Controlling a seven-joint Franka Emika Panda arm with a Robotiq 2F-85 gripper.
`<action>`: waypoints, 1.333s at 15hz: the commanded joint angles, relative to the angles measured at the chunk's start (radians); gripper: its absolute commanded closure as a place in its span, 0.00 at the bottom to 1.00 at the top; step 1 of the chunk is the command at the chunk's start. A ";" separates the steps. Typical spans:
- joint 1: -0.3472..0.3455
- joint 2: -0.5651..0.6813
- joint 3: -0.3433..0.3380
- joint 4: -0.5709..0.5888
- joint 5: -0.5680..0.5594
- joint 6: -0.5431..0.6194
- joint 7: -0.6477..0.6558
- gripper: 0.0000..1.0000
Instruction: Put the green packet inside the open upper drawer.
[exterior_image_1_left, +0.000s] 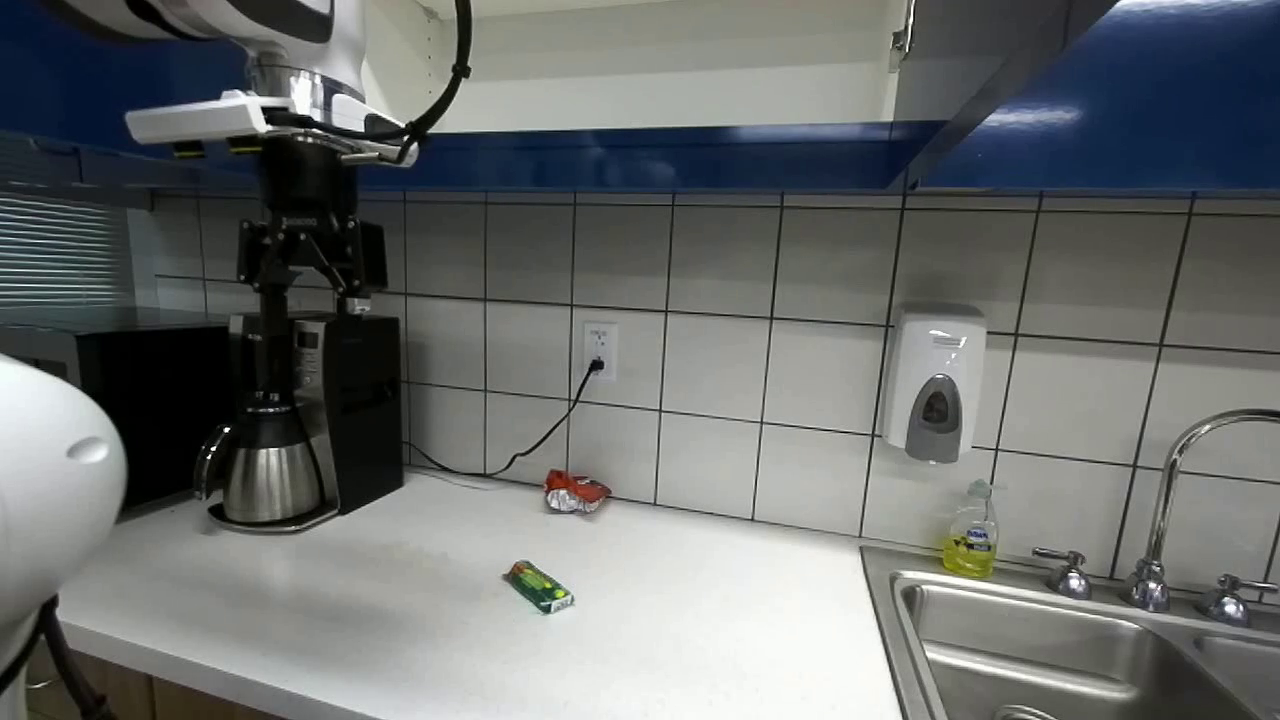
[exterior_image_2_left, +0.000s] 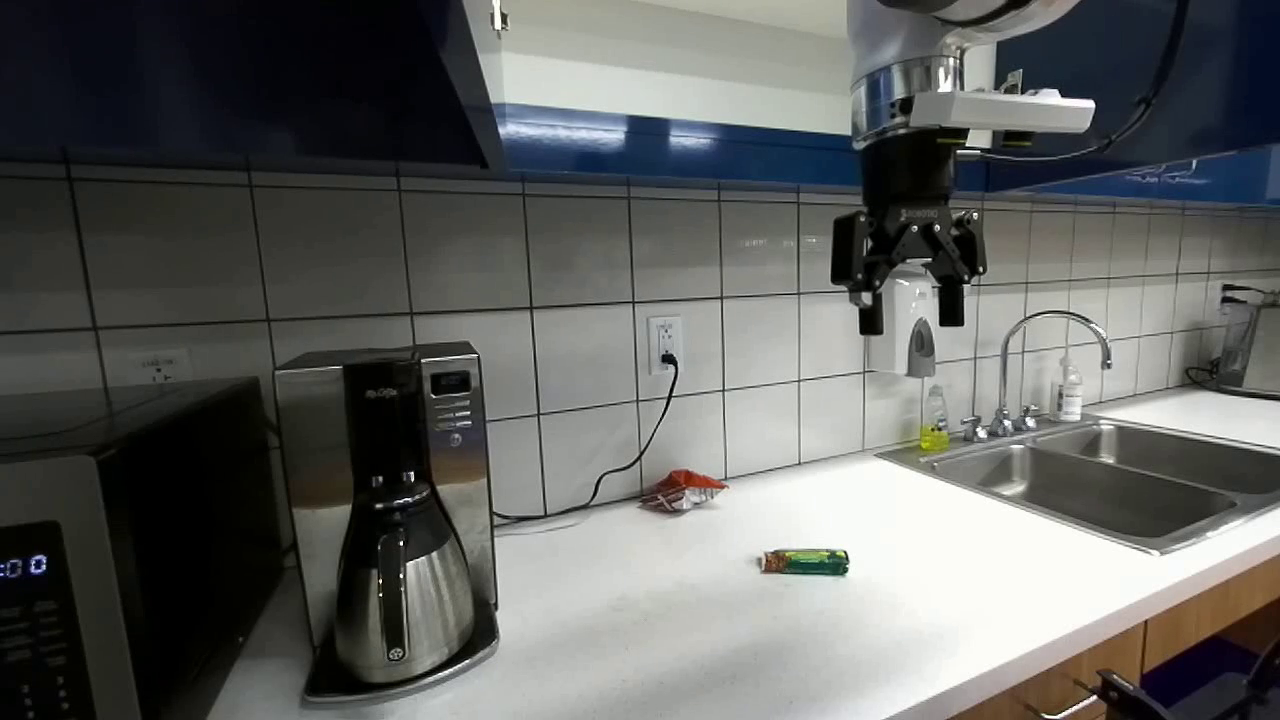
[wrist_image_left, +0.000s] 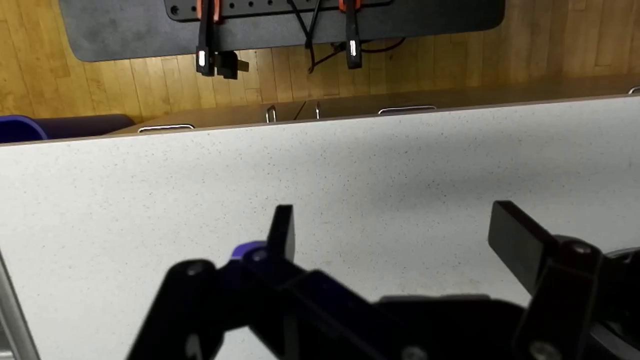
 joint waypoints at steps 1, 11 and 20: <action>-0.036 0.007 -0.020 -0.022 -0.025 0.037 0.004 0.00; -0.143 0.162 -0.131 -0.100 -0.108 0.264 -0.013 0.00; -0.154 0.526 -0.159 -0.057 -0.117 0.581 -0.015 0.00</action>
